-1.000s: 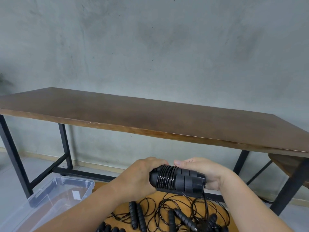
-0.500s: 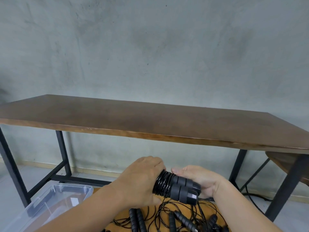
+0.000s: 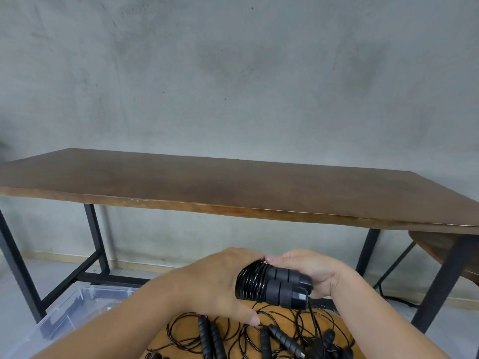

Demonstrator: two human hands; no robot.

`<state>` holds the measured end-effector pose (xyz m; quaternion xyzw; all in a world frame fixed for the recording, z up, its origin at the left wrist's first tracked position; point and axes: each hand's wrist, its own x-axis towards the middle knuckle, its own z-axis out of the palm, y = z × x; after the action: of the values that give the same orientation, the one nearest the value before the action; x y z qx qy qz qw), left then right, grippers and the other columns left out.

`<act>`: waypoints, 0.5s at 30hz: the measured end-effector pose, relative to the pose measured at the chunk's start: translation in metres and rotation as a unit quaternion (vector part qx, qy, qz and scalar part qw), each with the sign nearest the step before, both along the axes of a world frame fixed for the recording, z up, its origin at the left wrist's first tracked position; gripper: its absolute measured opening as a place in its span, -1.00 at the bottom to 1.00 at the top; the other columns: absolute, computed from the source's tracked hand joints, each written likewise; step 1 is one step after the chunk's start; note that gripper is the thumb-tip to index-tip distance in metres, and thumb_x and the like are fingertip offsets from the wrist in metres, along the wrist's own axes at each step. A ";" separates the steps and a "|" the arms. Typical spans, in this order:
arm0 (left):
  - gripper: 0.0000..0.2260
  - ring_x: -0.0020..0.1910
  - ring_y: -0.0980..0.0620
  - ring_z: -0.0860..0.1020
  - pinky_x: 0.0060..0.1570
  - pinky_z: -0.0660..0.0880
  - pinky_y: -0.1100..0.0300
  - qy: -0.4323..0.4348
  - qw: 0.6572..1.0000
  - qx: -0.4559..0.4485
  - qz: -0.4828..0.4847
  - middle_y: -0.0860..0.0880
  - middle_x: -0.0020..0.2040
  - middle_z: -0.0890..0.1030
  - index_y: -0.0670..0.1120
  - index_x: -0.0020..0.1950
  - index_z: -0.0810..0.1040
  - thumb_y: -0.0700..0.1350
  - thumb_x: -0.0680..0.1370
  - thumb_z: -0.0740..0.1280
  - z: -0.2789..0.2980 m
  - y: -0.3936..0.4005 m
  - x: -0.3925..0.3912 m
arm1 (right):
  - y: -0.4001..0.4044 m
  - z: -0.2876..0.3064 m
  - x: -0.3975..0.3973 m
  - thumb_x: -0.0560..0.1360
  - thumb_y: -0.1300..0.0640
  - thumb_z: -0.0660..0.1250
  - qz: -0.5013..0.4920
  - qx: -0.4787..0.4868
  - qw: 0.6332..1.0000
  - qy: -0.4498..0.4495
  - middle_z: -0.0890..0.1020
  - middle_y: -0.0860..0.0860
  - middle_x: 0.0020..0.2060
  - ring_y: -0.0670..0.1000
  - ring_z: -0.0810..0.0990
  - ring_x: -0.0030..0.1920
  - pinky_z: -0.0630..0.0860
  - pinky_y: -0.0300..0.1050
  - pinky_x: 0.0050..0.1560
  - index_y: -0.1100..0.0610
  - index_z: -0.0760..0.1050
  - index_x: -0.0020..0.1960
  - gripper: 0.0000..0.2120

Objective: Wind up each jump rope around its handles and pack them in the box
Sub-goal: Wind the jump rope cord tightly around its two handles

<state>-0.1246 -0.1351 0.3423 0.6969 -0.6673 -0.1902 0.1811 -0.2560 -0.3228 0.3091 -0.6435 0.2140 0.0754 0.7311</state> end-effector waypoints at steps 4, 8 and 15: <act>-0.32 0.21 0.22 0.46 0.25 0.41 0.24 0.012 0.999 0.052 -0.002 0.25 0.24 0.47 0.23 0.45 0.28 0.11 0.41 0.53 0.014 -0.003 0.013 | 0.002 -0.001 0.001 0.43 -0.03 0.42 0.002 -0.003 1.000 0.007 0.68 0.17 -0.15 0.06 0.67 -0.19 0.60 -0.12 -0.16 0.28 0.60 -0.02 -0.64; -0.45 0.05 0.10 0.53 0.10 0.50 0.15 -0.142 0.990 0.013 0.020 0.14 0.07 0.54 0.12 0.28 0.42 0.11 0.36 0.54 0.004 -0.014 0.003 | 0.002 0.004 0.007 0.40 -0.08 0.44 0.009 -0.024 0.999 0.019 0.69 0.17 -0.10 0.07 0.67 -0.14 0.59 -0.08 -0.07 0.26 0.61 0.01 -0.60; -0.60 -0.16 0.12 0.55 -0.23 0.49 0.30 -0.097 0.990 -0.076 0.065 0.11 -0.12 0.57 0.11 0.14 0.44 -0.02 0.35 0.47 -0.019 -0.023 0.007 | 0.006 -0.013 0.004 0.39 -0.03 0.53 -0.061 0.110 0.992 -0.029 0.60 0.09 -0.23 -0.02 0.52 -0.26 0.33 -0.23 -0.28 0.19 0.67 -0.10 -0.72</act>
<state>-0.1180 -0.1579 0.3232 0.7380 -0.6476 -0.0582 0.1804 -0.2517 -0.3168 0.2965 -0.5465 0.2217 0.0352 0.8068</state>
